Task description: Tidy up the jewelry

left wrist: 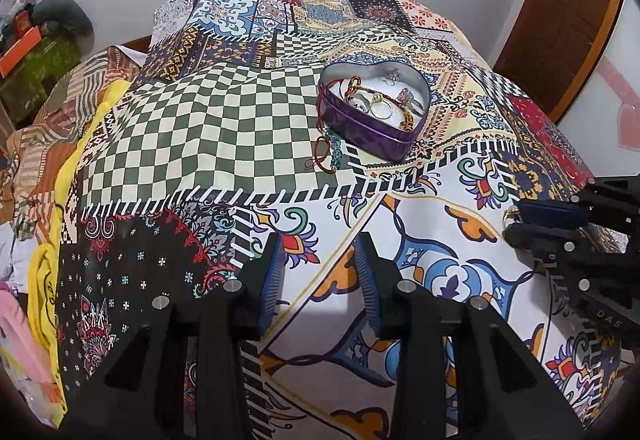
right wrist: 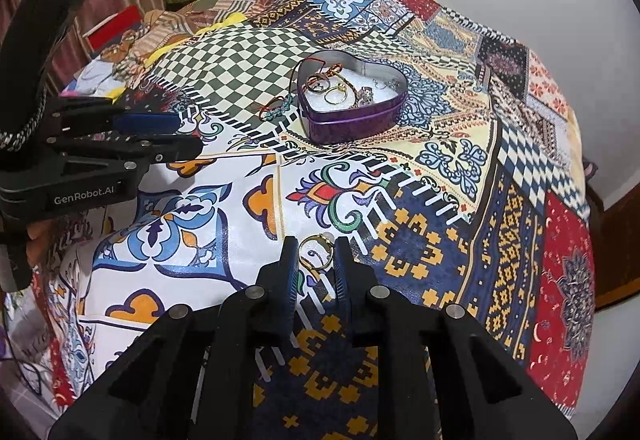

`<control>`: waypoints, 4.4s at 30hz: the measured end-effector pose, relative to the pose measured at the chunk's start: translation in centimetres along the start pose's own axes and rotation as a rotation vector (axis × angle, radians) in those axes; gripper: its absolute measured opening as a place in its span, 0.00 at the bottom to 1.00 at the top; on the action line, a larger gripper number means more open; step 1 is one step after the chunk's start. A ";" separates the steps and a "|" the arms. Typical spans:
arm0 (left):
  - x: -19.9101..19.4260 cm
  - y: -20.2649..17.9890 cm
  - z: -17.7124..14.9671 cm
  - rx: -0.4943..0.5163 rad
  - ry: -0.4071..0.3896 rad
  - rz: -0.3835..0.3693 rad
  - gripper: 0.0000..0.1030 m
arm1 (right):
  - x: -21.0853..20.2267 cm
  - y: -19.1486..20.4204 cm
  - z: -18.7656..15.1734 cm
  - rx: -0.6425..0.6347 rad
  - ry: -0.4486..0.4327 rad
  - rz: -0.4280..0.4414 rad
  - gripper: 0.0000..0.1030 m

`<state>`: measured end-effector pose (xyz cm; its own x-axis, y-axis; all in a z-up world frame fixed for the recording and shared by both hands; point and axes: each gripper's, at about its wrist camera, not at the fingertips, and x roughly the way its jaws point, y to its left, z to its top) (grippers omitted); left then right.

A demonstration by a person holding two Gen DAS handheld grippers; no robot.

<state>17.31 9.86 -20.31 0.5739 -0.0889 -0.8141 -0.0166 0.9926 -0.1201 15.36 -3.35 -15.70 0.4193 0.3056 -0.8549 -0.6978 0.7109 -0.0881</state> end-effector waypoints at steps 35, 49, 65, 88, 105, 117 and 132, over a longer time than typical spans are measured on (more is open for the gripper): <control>3.7 1.0 5.5 -0.033 -0.055 -0.025 0.05 | -1.9 -5.7 3.3 0.203 -0.145 0.026 0.15; -2.8 -0.7 8.5 0.016 -0.224 -0.034 0.05 | -3.6 -6.1 6.2 0.219 -0.223 0.019 0.15; -1.3 -2.4 11.4 0.023 -0.249 -0.094 0.05 | -1.2 -7.1 10.2 0.276 -0.215 0.074 0.15; 4.9 -3.5 9.8 0.045 -0.062 -0.145 0.07 | 4.9 -8.1 11.2 0.285 -0.005 0.145 0.15; -1.2 -2.2 9.8 0.009 -0.177 -0.055 0.23 | -0.1 -8.2 10.8 0.287 -0.137 0.078 0.36; -15.6 -4.1 9.0 0.049 -0.508 0.014 0.23 | -12.8 -5.3 8.2 0.271 -0.456 0.005 0.36; -30.2 -7.7 1.9 0.040 -0.867 0.084 0.68 | -26.0 1.8 1.5 0.258 -0.882 -0.195 0.46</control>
<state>1.67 5.08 6.25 0.9932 0.0629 -0.0983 -0.0677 0.9967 -0.0458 4.10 -9.10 7.15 0.8776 0.4611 -0.1316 -0.4630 0.8862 0.0177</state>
